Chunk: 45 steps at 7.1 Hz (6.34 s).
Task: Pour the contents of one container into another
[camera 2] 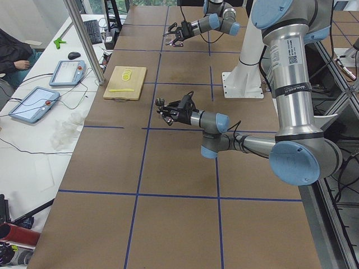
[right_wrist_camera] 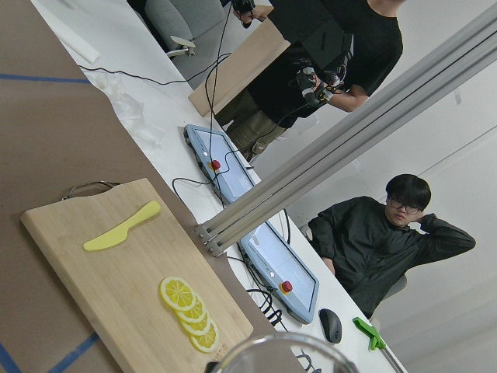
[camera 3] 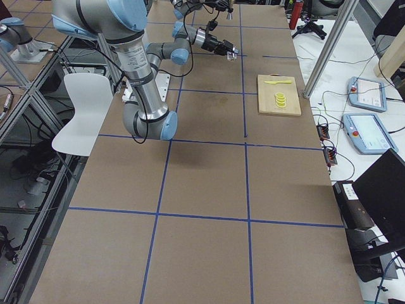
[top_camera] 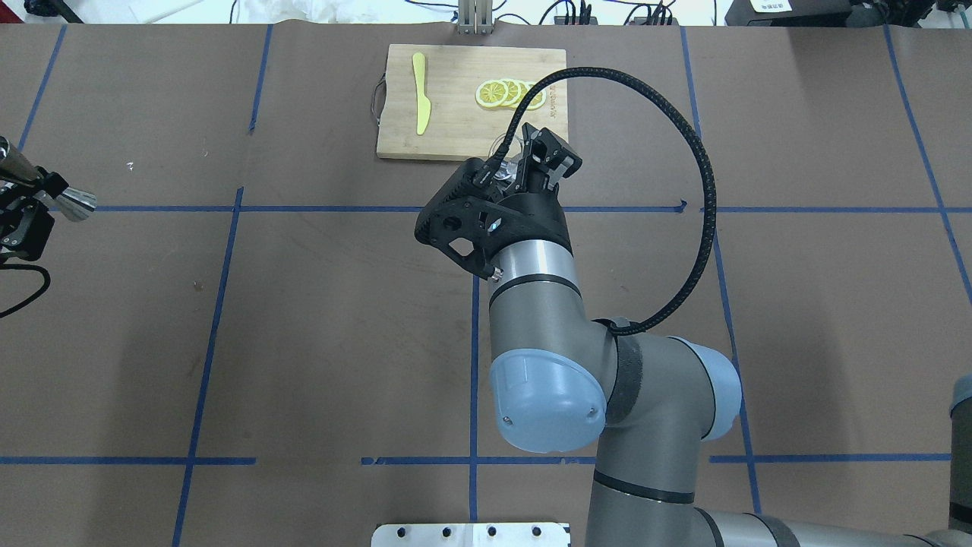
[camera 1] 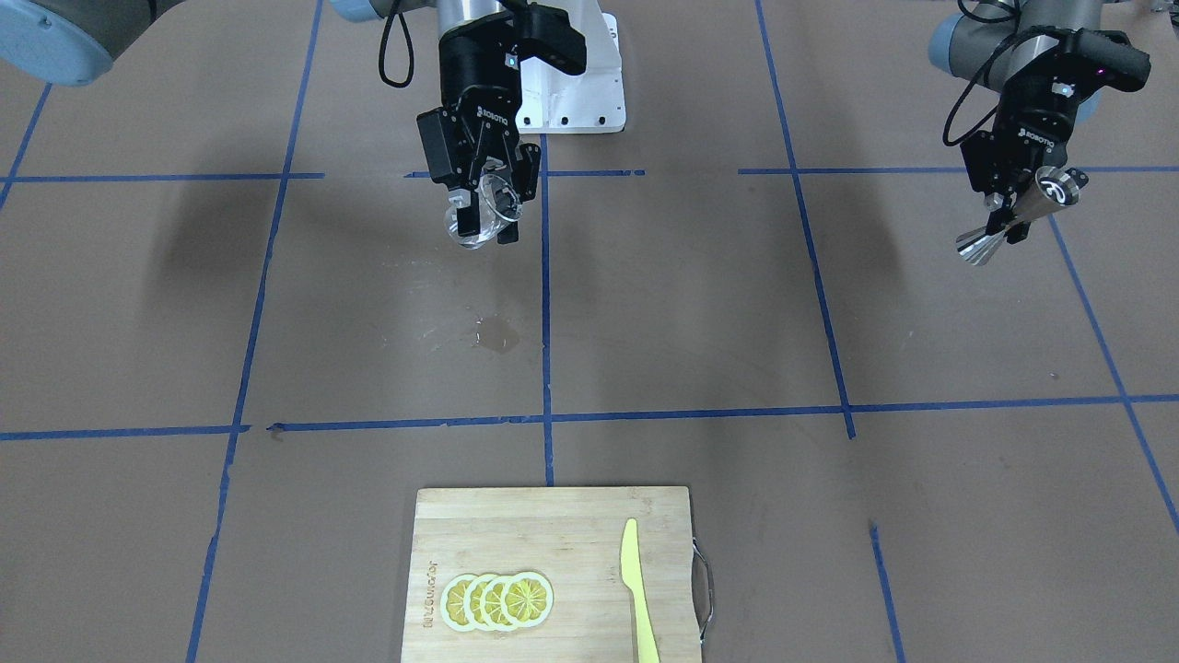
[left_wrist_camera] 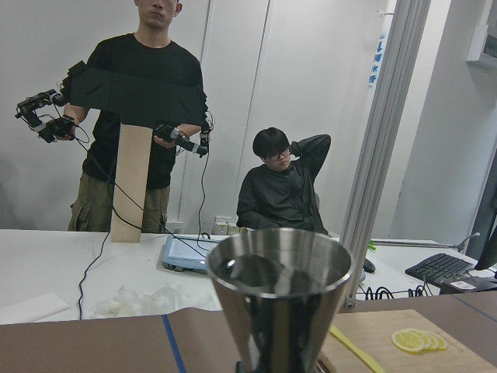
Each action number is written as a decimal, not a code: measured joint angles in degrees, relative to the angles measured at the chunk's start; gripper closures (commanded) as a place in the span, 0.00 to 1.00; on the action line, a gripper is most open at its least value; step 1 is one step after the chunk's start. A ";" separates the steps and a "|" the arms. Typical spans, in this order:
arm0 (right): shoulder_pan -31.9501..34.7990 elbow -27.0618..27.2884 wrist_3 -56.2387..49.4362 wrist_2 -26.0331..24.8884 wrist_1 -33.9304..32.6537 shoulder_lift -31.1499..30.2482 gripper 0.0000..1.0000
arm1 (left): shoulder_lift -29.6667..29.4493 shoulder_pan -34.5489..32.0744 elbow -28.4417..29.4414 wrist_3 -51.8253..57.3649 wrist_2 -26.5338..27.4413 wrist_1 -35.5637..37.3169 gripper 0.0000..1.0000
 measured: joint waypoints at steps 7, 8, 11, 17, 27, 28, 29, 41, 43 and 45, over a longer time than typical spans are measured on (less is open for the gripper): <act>0.00 1.88 0.01 -0.01 0.06 -2.04 1.00 | -4.64 15.48 0.98 -2.01 28.77 7.15 1.00; 0.00 1.96 0.01 -0.02 0.06 -2.07 1.00 | -4.98 15.91 1.10 -2.13 31.11 7.52 1.00; 0.00 2.02 0.01 -0.01 0.06 -2.10 1.00 | -5.31 16.16 1.55 -2.29 32.62 8.24 1.00; 0.00 2.10 0.01 0.06 0.17 -2.18 1.00 | -8.43 18.90 6.18 -5.26 34.39 9.28 1.00; 0.00 2.46 0.01 0.05 0.24 -2.27 1.00 | -9.55 21.70 10.44 -2.23 31.85 9.42 1.00; 0.00 2.46 0.01 0.05 0.24 -2.27 1.00 | -9.53 21.73 10.72 -2.23 30.20 9.42 1.00; 0.00 2.46 0.01 0.04 0.24 -2.27 1.00 | -9.53 21.74 11.07 -2.35 28.69 9.42 1.00; 0.00 2.46 0.01 0.02 0.24 -2.27 1.00 | -11.15 22.10 15.93 -3.20 23.43 9.28 1.00; 0.00 2.46 0.01 -0.02 0.24 -2.27 1.00 | -11.25 22.10 15.98 -3.20 23.08 9.17 1.00; 0.00 2.46 0.01 -0.03 0.24 -2.27 1.00 | -11.27 22.10 15.98 -3.20 23.03 9.00 0.90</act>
